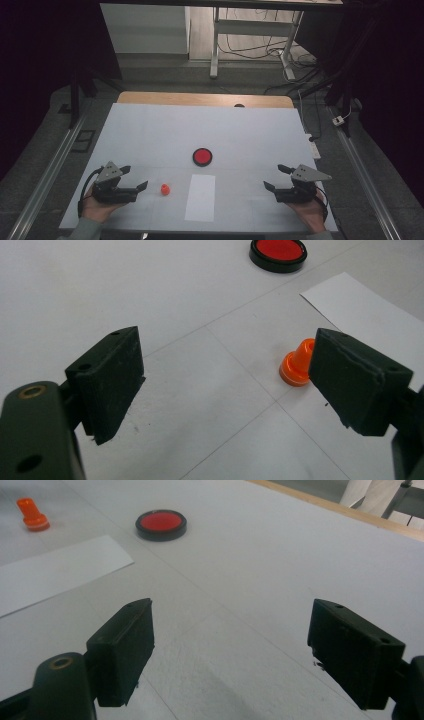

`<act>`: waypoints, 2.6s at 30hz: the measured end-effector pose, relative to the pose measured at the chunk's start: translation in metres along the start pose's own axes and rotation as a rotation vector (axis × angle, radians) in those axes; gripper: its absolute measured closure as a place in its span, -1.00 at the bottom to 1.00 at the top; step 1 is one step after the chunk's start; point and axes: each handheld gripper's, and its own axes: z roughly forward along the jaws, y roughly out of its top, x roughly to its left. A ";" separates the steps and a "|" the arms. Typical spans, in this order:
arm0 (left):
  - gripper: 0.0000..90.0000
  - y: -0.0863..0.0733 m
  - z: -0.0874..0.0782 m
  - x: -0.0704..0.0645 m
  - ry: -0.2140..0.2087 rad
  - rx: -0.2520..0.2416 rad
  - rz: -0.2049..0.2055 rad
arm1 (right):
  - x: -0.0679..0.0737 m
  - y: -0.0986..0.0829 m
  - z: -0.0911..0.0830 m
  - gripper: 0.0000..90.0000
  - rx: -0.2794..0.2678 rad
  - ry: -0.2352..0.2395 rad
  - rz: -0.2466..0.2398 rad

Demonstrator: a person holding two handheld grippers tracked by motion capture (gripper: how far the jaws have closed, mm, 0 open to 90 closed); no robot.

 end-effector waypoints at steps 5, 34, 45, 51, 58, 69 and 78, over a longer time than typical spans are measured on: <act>-0.67 0.002 0.001 0.001 -0.012 -0.007 -0.013 | 0.001 -0.002 0.002 -0.58 -0.016 0.018 0.008; -0.66 0.013 -0.001 -0.005 -0.026 -0.037 0.006 | 0.006 -0.001 0.001 -0.40 -0.012 0.013 0.004; -0.64 0.026 0.000 -0.012 -0.061 -0.039 0.025 | 0.010 0.000 0.003 -0.38 -0.005 0.020 -0.015; -0.64 0.029 0.003 -0.017 -0.079 -0.029 0.045 | 0.013 -0.002 0.004 -0.38 0.003 0.023 -0.017; -0.62 0.035 0.007 -0.029 -0.121 -0.018 0.081 | 0.015 -0.001 0.006 -0.37 0.005 0.032 -0.022; -0.61 0.039 0.016 -0.041 -0.153 0.029 0.121 | 0.015 -0.002 0.006 -0.37 0.001 0.029 -0.023; -0.57 0.037 0.025 -0.046 -0.169 0.076 0.149 | 0.017 -0.002 0.008 -0.36 0.017 0.028 -0.030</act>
